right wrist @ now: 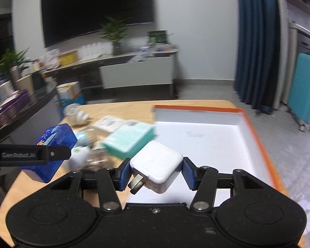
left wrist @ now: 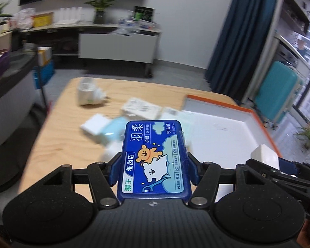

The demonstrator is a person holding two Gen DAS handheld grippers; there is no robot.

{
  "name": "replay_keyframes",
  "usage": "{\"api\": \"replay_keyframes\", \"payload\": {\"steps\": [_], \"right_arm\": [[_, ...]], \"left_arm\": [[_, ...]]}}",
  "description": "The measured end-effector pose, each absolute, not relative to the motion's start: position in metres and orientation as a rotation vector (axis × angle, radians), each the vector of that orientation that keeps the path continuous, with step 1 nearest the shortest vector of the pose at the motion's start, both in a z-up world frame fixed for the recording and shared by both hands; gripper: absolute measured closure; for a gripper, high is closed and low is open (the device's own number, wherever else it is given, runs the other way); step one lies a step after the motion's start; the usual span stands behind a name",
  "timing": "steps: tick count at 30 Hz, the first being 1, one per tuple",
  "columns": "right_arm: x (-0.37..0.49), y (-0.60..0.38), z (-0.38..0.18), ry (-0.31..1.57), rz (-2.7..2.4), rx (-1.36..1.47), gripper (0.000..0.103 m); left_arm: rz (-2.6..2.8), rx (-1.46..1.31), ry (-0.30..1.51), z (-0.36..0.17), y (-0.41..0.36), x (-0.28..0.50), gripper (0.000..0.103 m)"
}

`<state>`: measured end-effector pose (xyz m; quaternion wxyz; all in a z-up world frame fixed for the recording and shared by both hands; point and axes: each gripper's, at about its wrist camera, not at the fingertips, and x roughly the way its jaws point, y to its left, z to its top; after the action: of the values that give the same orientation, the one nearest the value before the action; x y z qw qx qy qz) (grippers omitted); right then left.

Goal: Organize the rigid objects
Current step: 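Carry the blue box and white charger into the white box and release both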

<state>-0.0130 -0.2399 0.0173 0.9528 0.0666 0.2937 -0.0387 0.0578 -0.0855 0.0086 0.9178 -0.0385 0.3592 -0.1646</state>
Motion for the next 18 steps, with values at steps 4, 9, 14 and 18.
{"api": "replay_keyframes", "payload": {"steps": [4,9,14,18], "right_arm": [[-0.014,-0.269,0.019,0.588,-0.139,0.151,0.040],[-0.007,-0.298,0.021,0.588,-0.173,0.158,0.040],[0.010,-0.315,0.013,0.613,-0.176,0.160,0.039],[0.026,-0.326,0.007,0.634,-0.165,0.171,0.039]], "left_arm": [[-0.405,-0.040,0.747,0.010,-0.121,0.071,0.041],[-0.464,-0.012,0.746,0.010,-0.156,0.087,0.041],[-0.480,0.005,0.758,0.001,-0.179,0.097,0.040],[-0.476,0.014,0.781,-0.007,-0.189,0.107,0.041]]}}
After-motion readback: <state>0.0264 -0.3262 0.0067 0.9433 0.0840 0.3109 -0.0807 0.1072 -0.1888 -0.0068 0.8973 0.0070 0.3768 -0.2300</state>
